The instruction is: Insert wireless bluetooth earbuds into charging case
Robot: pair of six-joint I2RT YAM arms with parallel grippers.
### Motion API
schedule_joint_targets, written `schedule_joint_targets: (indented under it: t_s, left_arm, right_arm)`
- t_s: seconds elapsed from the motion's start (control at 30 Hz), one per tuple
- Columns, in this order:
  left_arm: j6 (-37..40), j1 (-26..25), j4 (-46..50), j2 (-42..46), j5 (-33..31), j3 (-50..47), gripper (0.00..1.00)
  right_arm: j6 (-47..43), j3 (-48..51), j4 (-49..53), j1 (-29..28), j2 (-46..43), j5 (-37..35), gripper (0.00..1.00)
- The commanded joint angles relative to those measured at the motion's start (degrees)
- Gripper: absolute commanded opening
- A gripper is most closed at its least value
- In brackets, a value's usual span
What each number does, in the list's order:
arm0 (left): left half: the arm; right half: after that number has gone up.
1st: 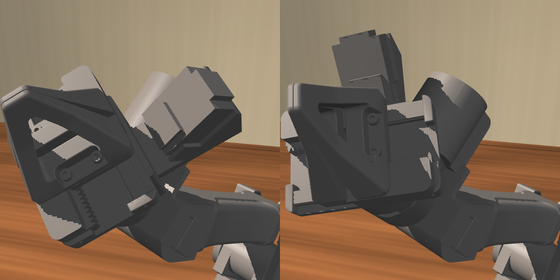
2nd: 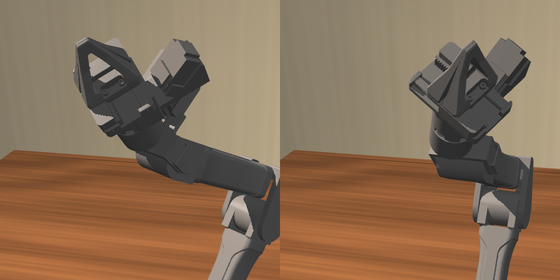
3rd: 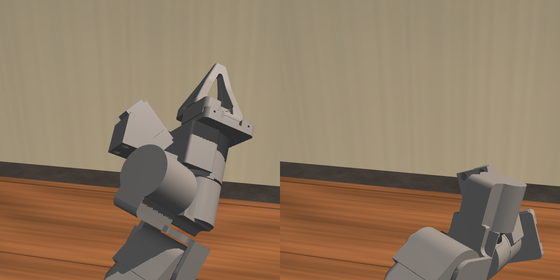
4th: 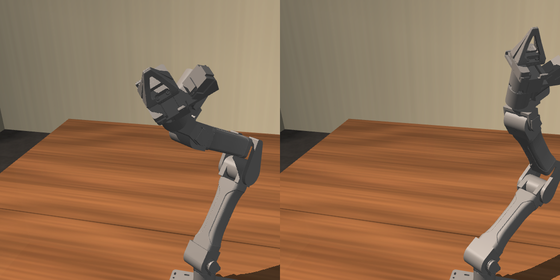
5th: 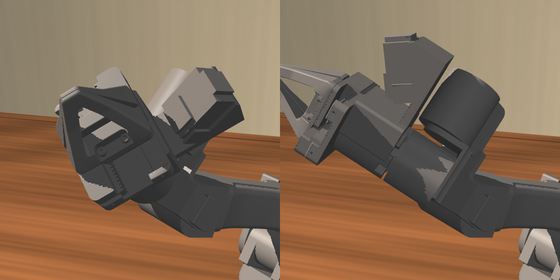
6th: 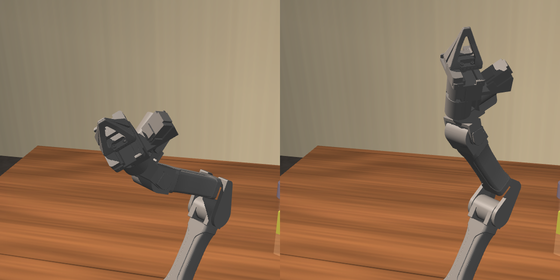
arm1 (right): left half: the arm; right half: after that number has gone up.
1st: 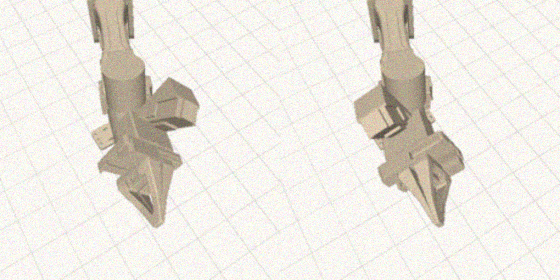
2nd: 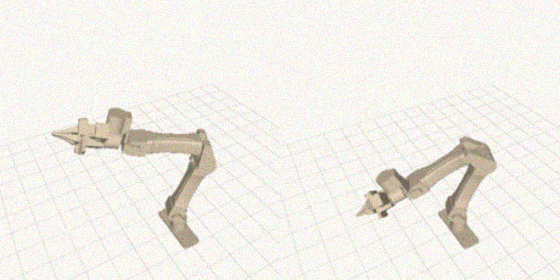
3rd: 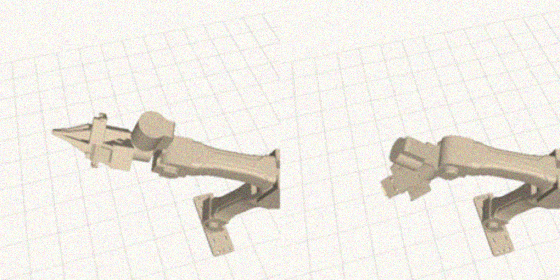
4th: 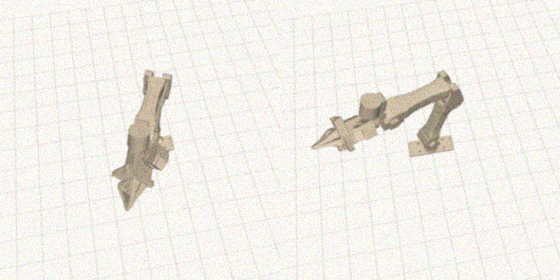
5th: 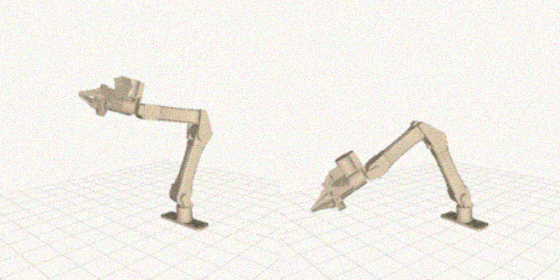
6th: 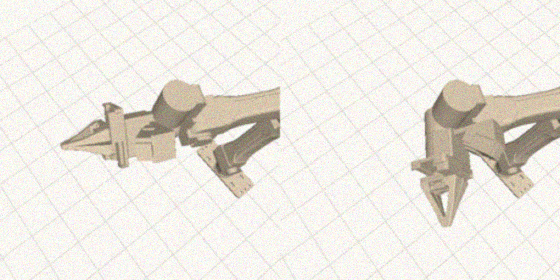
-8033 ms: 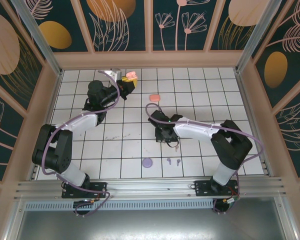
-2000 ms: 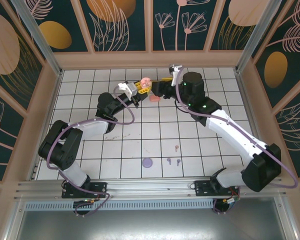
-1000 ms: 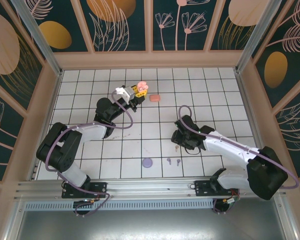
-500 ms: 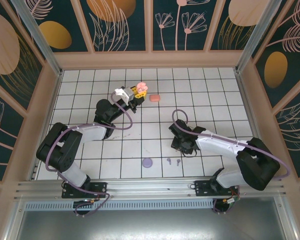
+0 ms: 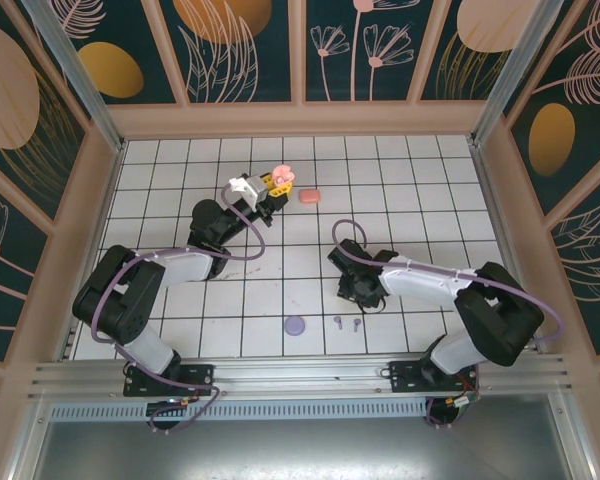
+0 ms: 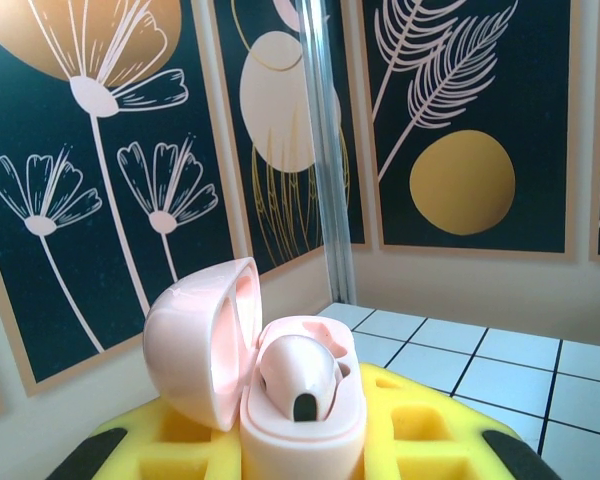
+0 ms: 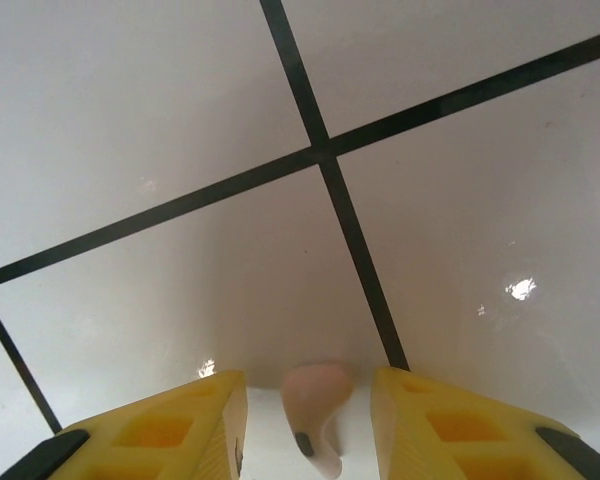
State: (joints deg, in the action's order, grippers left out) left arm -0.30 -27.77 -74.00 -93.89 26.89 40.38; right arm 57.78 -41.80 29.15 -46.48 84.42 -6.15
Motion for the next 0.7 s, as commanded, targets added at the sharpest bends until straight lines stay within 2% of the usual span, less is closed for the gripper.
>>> schedule_joint_targets:
  t_s: [0.0, 0.67]
  left_arm:
    - [-0.2, -0.4, -3.4, -0.1, -0.1, -0.5, 0.00]
    - [0.0, -0.4, -1.9, -0.1, 0.6, 0.2, 0.00]
  right_arm:
    - [-0.2, -1.9, 2.8, -0.5, 1.5, -2.1, 0.38]
    - [-3.1, -2.5, 1.7, -0.5, 4.8, -3.0, 0.27]
